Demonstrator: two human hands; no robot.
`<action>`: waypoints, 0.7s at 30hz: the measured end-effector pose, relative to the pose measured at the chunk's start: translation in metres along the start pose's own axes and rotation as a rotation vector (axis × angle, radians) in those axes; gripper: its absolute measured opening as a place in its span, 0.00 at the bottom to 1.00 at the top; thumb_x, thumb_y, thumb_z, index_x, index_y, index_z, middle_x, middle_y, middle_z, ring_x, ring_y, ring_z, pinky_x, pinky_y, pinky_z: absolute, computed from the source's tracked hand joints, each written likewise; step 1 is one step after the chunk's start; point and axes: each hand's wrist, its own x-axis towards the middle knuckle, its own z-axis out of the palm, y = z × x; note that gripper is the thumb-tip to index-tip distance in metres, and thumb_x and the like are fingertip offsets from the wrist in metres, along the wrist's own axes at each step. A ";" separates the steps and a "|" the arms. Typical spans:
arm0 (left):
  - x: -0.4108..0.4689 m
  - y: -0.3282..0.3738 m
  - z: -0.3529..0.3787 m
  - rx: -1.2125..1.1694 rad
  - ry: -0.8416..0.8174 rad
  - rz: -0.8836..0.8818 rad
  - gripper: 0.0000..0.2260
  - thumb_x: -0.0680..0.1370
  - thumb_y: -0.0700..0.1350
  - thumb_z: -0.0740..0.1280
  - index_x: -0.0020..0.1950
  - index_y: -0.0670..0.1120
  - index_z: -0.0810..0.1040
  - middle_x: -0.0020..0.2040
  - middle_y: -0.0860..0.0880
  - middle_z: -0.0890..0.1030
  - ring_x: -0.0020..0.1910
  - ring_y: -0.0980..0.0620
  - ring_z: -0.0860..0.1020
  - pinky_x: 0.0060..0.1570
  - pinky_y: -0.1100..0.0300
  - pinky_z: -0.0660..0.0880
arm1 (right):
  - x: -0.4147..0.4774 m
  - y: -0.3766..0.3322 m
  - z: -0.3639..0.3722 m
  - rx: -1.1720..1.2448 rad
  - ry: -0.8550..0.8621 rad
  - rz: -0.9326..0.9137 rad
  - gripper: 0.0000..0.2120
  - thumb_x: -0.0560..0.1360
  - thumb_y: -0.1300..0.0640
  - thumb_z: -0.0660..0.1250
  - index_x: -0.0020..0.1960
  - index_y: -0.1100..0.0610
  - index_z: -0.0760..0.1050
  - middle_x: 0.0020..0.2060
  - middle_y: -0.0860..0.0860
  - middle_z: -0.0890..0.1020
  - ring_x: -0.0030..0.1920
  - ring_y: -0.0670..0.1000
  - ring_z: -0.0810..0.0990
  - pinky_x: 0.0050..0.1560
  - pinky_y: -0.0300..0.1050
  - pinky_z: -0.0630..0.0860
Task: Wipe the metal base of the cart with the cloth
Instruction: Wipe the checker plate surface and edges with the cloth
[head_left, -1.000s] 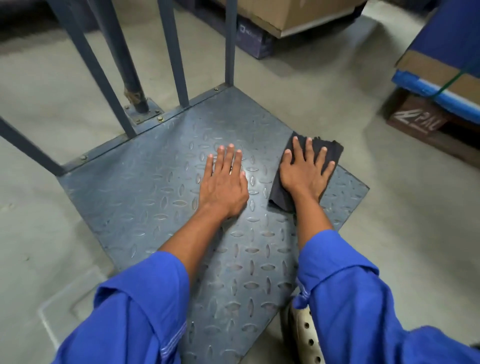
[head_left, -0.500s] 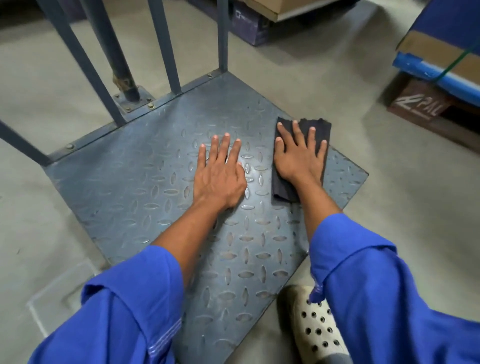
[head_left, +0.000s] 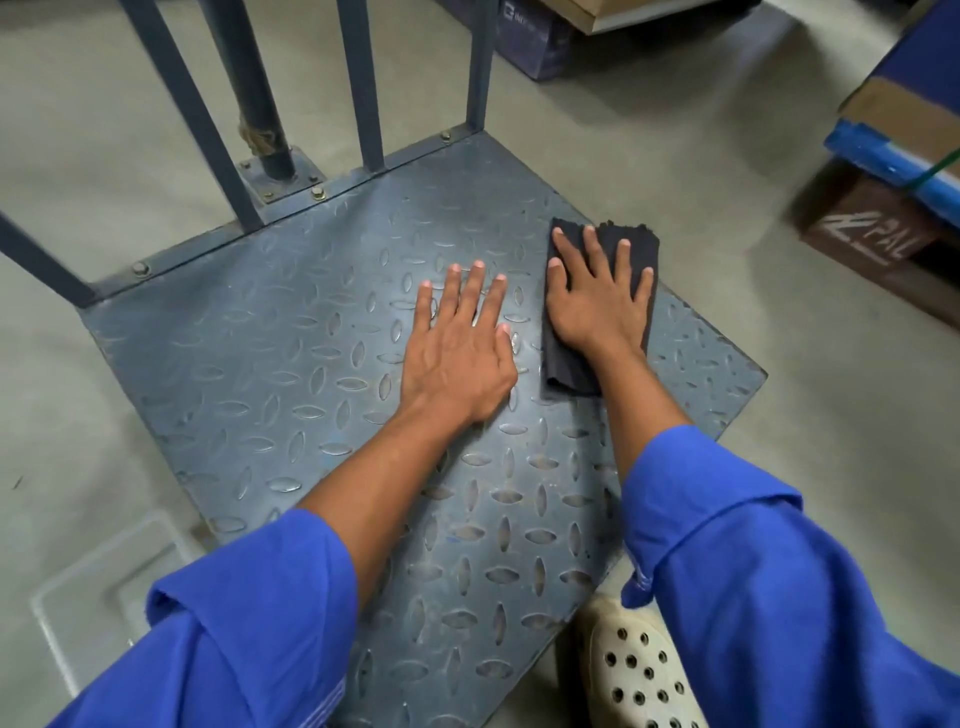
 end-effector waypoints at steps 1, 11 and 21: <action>0.002 0.000 0.000 0.000 0.000 -0.002 0.28 0.87 0.54 0.46 0.88 0.51 0.48 0.88 0.48 0.47 0.87 0.46 0.44 0.84 0.43 0.39 | -0.011 -0.003 0.002 -0.002 0.000 -0.034 0.26 0.86 0.37 0.43 0.84 0.33 0.50 0.86 0.42 0.49 0.86 0.55 0.41 0.82 0.65 0.35; 0.043 -0.015 -0.002 -0.036 0.027 -0.057 0.28 0.87 0.56 0.47 0.88 0.52 0.51 0.88 0.50 0.49 0.87 0.47 0.44 0.84 0.43 0.39 | 0.038 0.009 -0.002 -0.006 0.004 -0.011 0.26 0.85 0.36 0.45 0.83 0.31 0.51 0.86 0.41 0.50 0.86 0.56 0.45 0.82 0.67 0.39; 0.058 -0.020 0.001 -0.009 0.022 -0.076 0.27 0.88 0.55 0.45 0.88 0.52 0.49 0.88 0.48 0.47 0.87 0.46 0.42 0.84 0.42 0.37 | 0.001 0.010 0.001 -0.049 0.007 -0.099 0.25 0.85 0.35 0.44 0.83 0.30 0.51 0.85 0.39 0.51 0.86 0.52 0.45 0.83 0.62 0.39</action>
